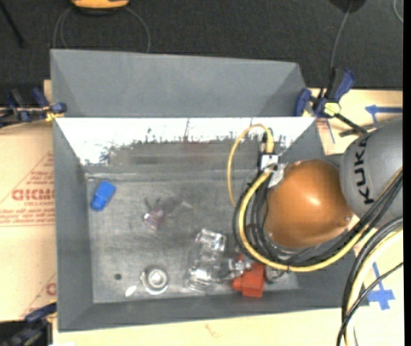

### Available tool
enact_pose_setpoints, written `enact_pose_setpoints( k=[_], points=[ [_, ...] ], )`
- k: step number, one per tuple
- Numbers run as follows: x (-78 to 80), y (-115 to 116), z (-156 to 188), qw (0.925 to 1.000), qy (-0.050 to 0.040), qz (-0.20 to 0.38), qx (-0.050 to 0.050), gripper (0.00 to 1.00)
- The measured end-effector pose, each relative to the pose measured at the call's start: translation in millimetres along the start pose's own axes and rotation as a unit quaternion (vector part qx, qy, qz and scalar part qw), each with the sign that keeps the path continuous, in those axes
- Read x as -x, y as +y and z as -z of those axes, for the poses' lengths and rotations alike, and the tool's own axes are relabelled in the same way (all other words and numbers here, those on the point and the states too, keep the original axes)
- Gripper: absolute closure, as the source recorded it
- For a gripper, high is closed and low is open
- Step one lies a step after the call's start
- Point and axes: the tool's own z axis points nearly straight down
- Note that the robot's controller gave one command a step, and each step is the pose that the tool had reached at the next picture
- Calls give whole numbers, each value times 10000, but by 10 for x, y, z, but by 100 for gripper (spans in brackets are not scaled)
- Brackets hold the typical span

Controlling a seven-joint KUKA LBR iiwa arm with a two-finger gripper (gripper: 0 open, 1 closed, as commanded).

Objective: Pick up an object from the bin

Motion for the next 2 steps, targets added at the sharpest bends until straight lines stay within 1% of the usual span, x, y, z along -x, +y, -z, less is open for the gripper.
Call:
enact_pose_setpoints(
  k=[1, 2],
  points=[
    [21, -26, 19, 10000, -27, -8, -46, 100],
    [18, -37, 211, 10000, -22, -29, 24, 100]
  ],
)
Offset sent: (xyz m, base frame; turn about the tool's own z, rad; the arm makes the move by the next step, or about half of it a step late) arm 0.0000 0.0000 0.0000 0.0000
